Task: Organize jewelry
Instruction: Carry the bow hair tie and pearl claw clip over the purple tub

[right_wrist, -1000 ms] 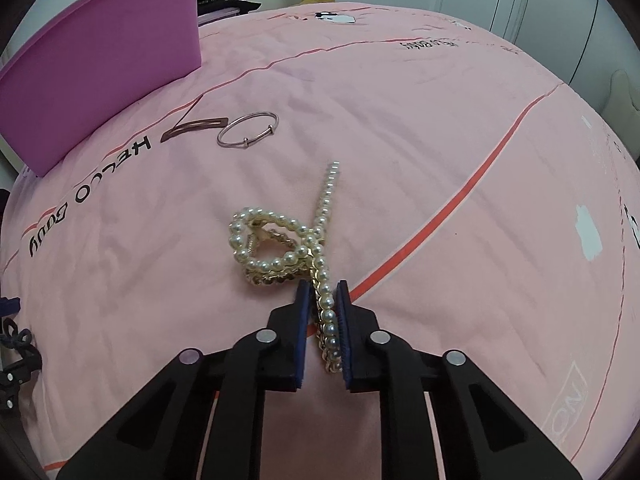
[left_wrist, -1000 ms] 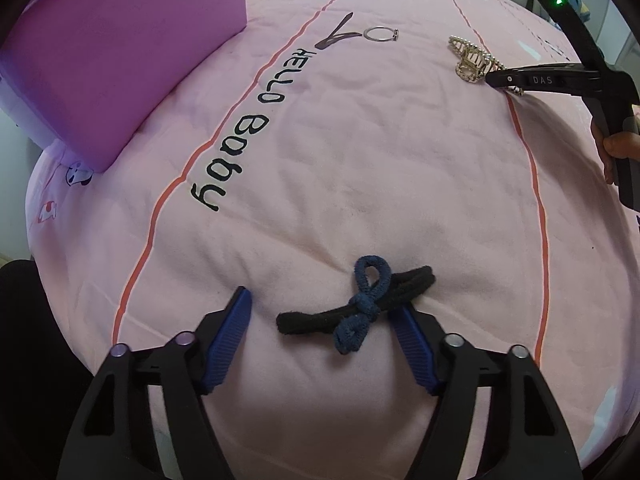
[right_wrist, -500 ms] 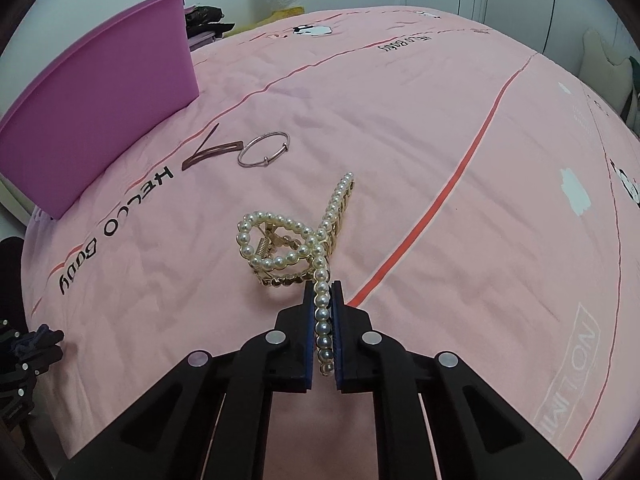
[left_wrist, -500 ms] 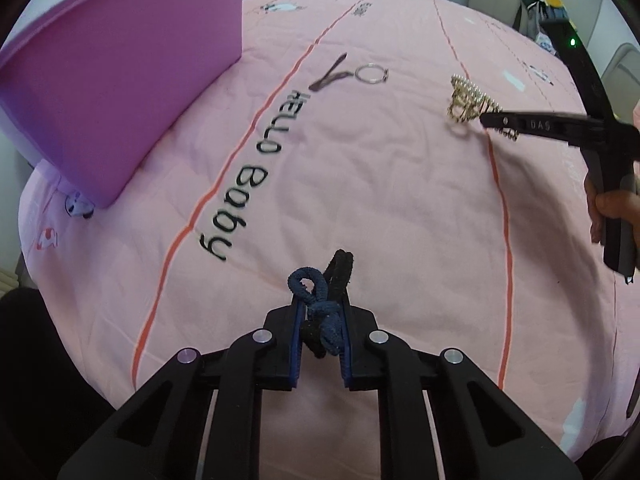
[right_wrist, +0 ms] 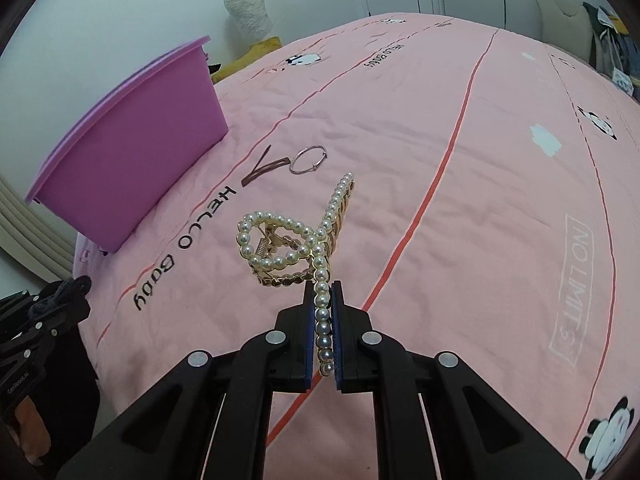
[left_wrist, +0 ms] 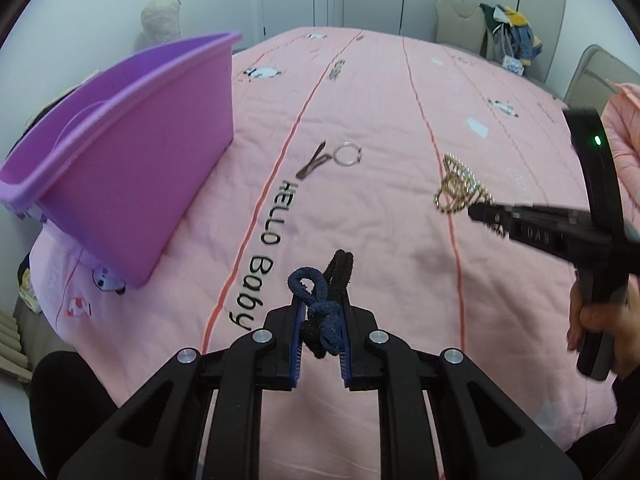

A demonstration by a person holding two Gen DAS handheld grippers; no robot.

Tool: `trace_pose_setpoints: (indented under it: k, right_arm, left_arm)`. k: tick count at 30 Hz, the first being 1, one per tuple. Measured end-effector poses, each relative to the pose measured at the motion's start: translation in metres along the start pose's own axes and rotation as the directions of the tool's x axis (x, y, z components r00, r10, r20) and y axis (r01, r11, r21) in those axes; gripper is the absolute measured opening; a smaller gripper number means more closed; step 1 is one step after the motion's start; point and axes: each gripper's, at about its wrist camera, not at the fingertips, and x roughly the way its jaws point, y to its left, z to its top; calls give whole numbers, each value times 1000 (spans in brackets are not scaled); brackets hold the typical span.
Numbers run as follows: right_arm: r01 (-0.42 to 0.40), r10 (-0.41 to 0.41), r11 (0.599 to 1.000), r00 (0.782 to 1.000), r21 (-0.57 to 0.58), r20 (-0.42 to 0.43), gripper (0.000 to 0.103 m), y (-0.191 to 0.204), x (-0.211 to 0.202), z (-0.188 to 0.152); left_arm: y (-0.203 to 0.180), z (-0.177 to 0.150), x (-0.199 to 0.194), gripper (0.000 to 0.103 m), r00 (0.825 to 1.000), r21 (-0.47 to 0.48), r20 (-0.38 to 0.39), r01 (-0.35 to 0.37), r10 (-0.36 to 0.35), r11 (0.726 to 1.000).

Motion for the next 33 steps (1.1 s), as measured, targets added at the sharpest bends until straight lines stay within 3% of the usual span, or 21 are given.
trace_pose_setpoints:
  k: [10,20,26,33]
  right_arm:
    - [5,-24,993,988,118,156,7,42,-79,-9]
    - [-14,-9,997,962,80,273,7,108,-124,20]
    - [-44,35,999,950,21,311,7,150,-126,53]
    - [-92,107,994,944,-62,314,7,204,-104,102]
  left_arm:
    - [18,24,-60,15,994,21,88,66,-67,998]
    - [51,55,-103,15,979,63,180,81,-91,995]
    - [95,79,-115,15,971,44,232,49,-58,998]
    - [164,107,-116,15,964,-33,260,-56,62,998]
